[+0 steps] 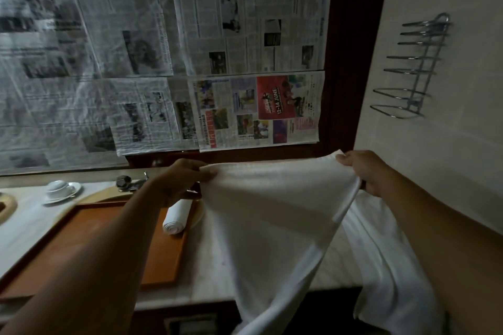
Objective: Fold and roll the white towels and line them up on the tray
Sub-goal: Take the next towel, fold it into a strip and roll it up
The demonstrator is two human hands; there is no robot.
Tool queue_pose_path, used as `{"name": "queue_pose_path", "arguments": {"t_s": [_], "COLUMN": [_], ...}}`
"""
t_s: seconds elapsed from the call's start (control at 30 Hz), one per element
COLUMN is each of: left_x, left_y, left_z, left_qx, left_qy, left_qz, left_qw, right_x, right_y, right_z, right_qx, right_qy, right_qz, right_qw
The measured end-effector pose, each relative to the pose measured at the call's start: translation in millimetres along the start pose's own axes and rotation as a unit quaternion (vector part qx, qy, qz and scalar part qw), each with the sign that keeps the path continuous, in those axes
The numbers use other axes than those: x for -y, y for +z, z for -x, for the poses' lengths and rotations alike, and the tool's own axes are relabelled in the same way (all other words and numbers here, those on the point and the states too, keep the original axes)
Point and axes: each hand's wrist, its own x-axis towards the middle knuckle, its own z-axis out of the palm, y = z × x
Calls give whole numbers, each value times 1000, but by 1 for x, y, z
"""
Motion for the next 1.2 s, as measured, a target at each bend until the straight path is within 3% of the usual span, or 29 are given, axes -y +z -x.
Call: {"name": "queue_pose_path", "arguments": {"t_s": [0.5,0.67,0.87,0.93,1.07,1.2], "left_x": [8,12,14,17,32,53], "left_y": [25,22,24,27,42,54], "left_z": [-1,-6,-32,-42,-71,-120], "left_qx": [-30,-46,-119,-140,-163,-222], "left_qy": [15,30,53,10,-56,-66], "left_qz": [-19,-95,-226,-201,-14,101], "left_qw": [999,994,965,969,985,968], "right_x": [-38,-42,-42,-41,-44,-52], "right_y": [-20,-15,12,25,52,73], "right_z": [23,19,-6,-18,-56,-106], "right_qx": [-4,-13,-84,-98,-123,-121], "right_qy": [-27,-51,-49,-36,18,53], "right_qz": [64,102,128,116,49,-13], "right_qw": [998,993,987,988,991,991]}}
